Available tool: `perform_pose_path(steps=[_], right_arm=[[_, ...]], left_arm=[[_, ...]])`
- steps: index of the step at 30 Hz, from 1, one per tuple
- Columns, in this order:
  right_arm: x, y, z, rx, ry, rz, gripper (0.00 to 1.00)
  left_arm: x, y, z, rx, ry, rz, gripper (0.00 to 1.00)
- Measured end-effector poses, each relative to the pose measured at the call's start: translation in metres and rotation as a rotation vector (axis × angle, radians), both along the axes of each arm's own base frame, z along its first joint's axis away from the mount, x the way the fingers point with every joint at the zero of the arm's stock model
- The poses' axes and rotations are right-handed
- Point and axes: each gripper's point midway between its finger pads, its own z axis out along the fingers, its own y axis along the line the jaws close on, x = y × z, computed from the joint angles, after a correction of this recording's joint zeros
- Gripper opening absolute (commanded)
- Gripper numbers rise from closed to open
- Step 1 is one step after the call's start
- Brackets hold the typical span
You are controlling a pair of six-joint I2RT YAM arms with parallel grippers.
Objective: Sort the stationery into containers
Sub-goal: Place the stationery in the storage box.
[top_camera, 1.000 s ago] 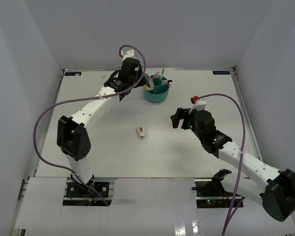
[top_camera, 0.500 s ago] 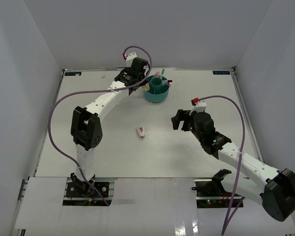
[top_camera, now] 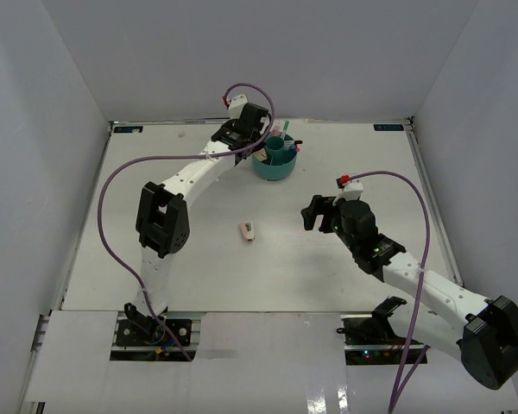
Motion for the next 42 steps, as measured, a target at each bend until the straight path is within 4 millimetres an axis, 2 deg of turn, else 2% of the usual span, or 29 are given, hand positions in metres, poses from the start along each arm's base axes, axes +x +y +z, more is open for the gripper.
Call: perform_pose_path(steps=[4,14,15,16,20,32,35,37,38,40,42], right_arm=[[-0.001,0.000,-0.002,0.003,0.001,0.000,0.90],[0.000,0.003,0.002,0.019,-0.013,0.009,0.90],[0.000,0.003,0.003,0.020,-0.014,0.010,0.90],[0.000,0.003,0.003,0.023,-0.015,0.010,0.90],[-0.001,0.004,0.003,0.028,-0.016,0.017,0.90],[-0.002,0.006,0.001,0.032,-0.015,0.027,0.90],[-0.002,0.006,0.002,0.034,-0.015,0.031,0.90],[-0.003,0.007,0.002,0.036,-0.014,0.036,0.90],[-0.003,0.007,0.002,0.036,-0.014,0.037,0.90],[-0.003,0.008,0.002,0.037,-0.014,0.041,0.90],[-0.004,0.009,0.002,0.038,-0.013,0.045,0.90]], left_arm=[[-0.001,-0.001,-0.015,0.011,0.030,0.004,0.07],[0.001,-0.002,-0.015,0.002,0.031,0.016,0.16],[0.001,-0.002,-0.014,0.001,0.029,0.016,0.25],[0.002,-0.003,-0.014,0.000,0.029,0.015,0.29],[0.002,-0.003,-0.013,-0.002,0.028,0.016,0.39],[0.002,-0.012,-0.013,-0.037,0.037,-0.009,0.44],[0.002,-0.013,-0.013,-0.038,0.038,-0.016,0.54],[0.002,-0.014,-0.012,-0.040,0.038,-0.017,0.64],[0.002,-0.014,-0.013,-0.036,0.039,-0.020,0.64],[0.001,-0.014,-0.012,-0.034,0.038,-0.028,0.73],[-0.005,-0.010,-0.014,-0.021,0.047,-0.037,0.97]])
